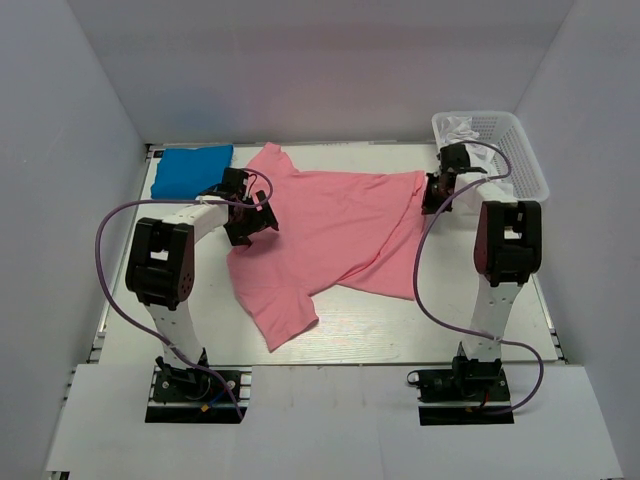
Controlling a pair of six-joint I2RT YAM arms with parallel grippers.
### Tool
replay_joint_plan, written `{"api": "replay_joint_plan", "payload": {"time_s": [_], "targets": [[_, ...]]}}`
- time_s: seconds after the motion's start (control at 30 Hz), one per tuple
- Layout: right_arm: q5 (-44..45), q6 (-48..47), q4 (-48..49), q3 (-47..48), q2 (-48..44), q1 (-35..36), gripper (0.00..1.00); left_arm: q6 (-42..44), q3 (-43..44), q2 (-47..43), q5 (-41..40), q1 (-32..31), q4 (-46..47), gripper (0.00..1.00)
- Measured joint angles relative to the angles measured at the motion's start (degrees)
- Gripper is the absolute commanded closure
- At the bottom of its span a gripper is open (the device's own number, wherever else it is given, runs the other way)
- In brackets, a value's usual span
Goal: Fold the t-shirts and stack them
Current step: Flatten out the tshirt
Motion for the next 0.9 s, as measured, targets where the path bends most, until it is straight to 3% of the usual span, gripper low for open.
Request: {"api": "replay_joint_plan", "payload": {"time_s": [0.9], "targets": [[14.6, 1.2, -6.4, 0.0, -2.4, 0.7, 1.0, -0.6, 0.6, 0.3, -3.7, 0.0, -1.2, 0.0]]}}
